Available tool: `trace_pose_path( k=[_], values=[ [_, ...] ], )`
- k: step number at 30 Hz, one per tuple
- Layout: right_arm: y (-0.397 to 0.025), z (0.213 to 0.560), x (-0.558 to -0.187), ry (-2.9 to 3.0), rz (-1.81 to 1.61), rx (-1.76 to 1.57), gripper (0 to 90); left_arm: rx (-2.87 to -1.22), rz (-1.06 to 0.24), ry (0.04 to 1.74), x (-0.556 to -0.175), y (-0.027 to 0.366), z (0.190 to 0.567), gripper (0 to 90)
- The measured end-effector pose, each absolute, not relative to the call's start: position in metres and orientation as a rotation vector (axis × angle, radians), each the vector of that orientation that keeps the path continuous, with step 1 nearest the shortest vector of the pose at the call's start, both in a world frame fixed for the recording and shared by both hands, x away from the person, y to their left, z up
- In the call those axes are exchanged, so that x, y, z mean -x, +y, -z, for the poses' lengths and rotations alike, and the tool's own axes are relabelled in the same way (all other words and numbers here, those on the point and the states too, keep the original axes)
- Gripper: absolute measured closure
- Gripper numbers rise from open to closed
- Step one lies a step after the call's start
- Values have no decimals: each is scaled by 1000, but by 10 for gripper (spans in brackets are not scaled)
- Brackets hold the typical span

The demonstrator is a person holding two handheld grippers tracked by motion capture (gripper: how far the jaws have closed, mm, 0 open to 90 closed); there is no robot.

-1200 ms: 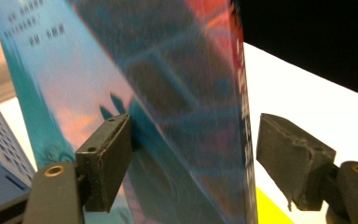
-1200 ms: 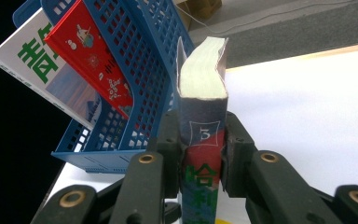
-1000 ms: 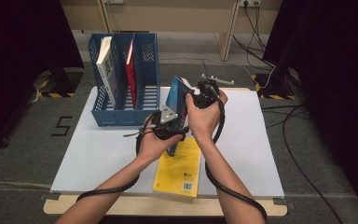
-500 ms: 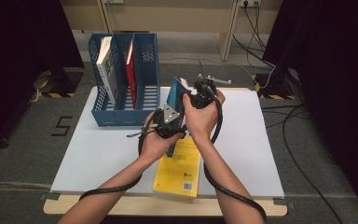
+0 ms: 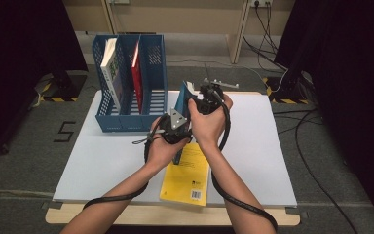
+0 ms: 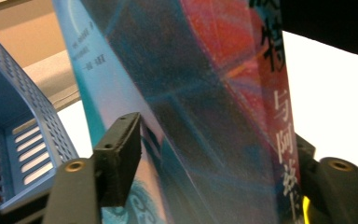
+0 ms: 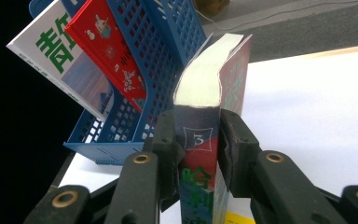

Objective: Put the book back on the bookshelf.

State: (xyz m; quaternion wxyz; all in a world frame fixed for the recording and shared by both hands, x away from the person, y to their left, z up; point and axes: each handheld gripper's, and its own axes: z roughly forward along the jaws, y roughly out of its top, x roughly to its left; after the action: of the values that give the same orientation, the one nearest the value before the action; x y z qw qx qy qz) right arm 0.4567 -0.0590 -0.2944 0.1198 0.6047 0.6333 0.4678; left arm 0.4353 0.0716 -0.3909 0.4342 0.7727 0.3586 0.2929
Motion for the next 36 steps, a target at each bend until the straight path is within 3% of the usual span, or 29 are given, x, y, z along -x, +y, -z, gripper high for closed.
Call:
trace_pose_path(
  k=[15,17,21,27,36],
  values=[
    [-27,292,-439,1912,-1307,-1625,649,-1907,-804,953,-412,90,392,570],
    [-22,292,-438,1928,-1310,-1623,621,-1914,-830,970,-410,92,392,631],
    [-16,293,-437,1956,-1302,-1632,576,-1881,-772,988,-411,105,395,705],
    [-16,286,-429,1988,-1362,-1600,604,-1826,-694,995,-413,122,395,734],
    [-38,270,-414,1949,-1549,-1500,608,-1777,-680,970,-407,148,399,742]
  ],
)
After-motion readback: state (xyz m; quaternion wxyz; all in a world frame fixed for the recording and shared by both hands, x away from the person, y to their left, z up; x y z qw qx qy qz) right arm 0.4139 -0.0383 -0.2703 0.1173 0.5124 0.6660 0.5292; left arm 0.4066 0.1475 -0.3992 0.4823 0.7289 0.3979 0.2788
